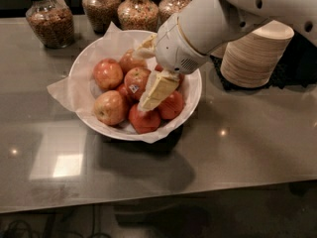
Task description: Pick apple from white bowl
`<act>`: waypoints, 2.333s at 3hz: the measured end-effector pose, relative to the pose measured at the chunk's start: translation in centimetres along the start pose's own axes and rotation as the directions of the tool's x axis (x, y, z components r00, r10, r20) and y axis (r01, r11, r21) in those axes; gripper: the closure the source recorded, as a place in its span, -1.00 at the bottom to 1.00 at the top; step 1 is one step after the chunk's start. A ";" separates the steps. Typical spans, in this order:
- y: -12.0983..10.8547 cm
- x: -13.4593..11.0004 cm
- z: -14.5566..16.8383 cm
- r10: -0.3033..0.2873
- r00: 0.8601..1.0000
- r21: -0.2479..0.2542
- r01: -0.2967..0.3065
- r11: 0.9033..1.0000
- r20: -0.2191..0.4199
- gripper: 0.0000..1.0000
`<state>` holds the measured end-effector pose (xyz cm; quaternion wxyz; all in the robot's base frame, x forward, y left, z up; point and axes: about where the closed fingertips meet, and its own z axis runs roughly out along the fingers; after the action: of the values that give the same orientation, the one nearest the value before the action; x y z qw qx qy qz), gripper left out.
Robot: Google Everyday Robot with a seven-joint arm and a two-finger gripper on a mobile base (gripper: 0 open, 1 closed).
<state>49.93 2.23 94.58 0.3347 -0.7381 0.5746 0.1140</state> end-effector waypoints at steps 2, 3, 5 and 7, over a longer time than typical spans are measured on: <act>-1.7 0.6 1.2 0.055 0.994 -0.010 -0.054 0.998 0.094 -0.46; -1.8 1.4 2.0 0.092 0.989 -0.039 -0.088 0.995 0.117 -0.40; -0.8 3.3 3.9 0.200 0.964 -0.147 -0.176 0.973 0.174 -0.40; -0.9 3.1 3.7 0.201 0.964 -0.149 -0.176 0.973 0.175 0.44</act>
Offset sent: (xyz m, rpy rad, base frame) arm 0.0349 0.0006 -0.0150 0.1549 0.1011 -0.0175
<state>52.58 2.26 90.44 0.3258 -0.6863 0.5993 0.2526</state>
